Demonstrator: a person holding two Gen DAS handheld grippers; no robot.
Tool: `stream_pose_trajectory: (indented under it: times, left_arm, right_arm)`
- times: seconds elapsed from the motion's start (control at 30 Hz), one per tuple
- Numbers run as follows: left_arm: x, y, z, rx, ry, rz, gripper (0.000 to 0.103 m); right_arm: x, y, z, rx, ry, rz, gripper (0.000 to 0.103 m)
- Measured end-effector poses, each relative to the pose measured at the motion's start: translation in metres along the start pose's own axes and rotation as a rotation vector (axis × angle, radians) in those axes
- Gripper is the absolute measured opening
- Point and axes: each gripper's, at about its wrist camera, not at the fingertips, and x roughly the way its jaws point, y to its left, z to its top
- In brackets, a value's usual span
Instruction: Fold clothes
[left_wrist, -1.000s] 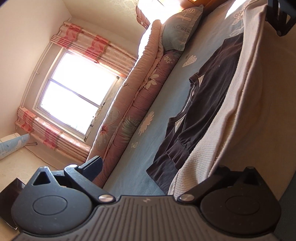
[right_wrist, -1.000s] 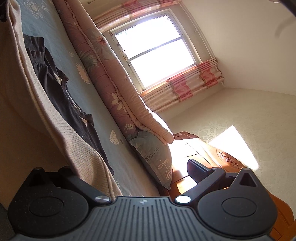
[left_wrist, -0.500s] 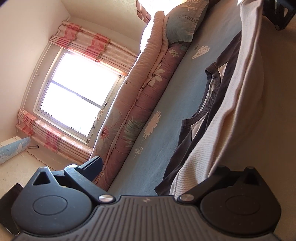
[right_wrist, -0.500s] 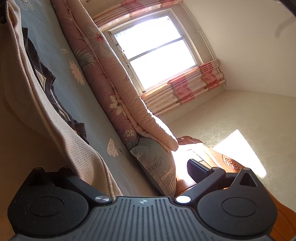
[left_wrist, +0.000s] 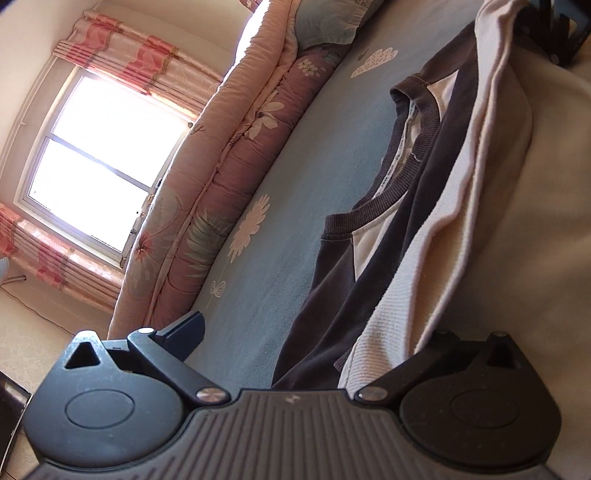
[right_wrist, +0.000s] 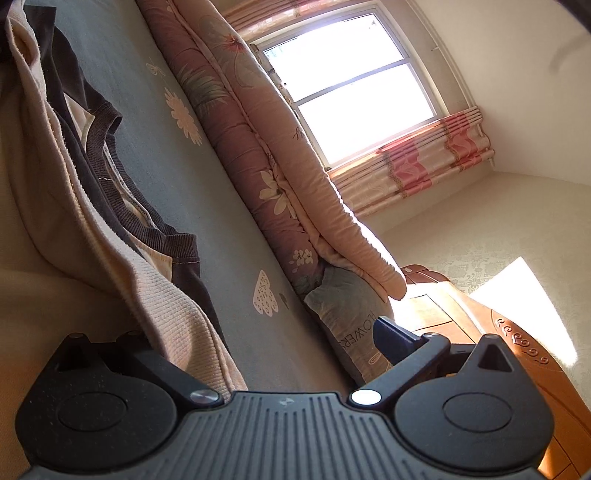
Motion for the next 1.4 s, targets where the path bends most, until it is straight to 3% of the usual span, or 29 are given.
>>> stream_pose_trajectory:
  times: [0.27, 0.43, 0.73, 0.9, 1.0, 1.1, 1.17, 1.27, 1.33, 1.4]
  left_arm:
    - [-0.036, 0.013, -0.016, 0.026, 0.0, -0.137, 0.101]
    - [-0.049, 0.02, -0.033, -0.028, 0.035, -0.181, 0.101]
    - [-0.005, 0.071, -0.021, -0.252, 0.059, -0.122, 0.101]
    - [0.038, 0.096, -0.015, -0.369, 0.139, -0.079, 0.101]
    - [0.032, 0.106, -0.02, -0.424, 0.126, -0.102, 0.101]
    - [0.006, 0.108, -0.03, -0.507, 0.055, -0.261, 0.101]
    - [-0.006, 0.106, -0.037, -0.582, 0.025, -0.443, 0.101]
    - [-0.01, 0.096, -0.044, -0.732, 0.004, -0.746, 0.101]
    - [-0.005, 0.089, -0.046, -0.851, 0.004, -0.893, 0.101]
    - [0.004, 0.081, -0.046, -0.903, -0.006, -1.016, 0.101]
  right_arm:
    - [-0.02, -0.027, -0.007, 0.109, 0.042, 0.233, 0.103]
    - [-0.04, -0.039, -0.02, 0.152, 0.065, 0.348, 0.103]
    - [0.01, -0.07, -0.022, 0.296, 0.083, 0.323, 0.103]
    - [0.055, -0.093, -0.011, 0.414, 0.115, 0.325, 0.103]
    - [0.06, -0.11, -0.012, 0.486, 0.115, 0.338, 0.103]
    - [0.043, -0.123, -0.022, 0.536, 0.075, 0.449, 0.103]
    - [0.034, -0.127, -0.031, 0.592, 0.052, 0.606, 0.103]
    - [0.026, -0.124, -0.045, 0.728, 0.035, 0.908, 0.103]
    - [0.029, -0.115, -0.046, 0.803, 0.051, 1.052, 0.103]
    - [0.034, -0.102, -0.043, 0.851, 0.056, 1.173, 0.103]
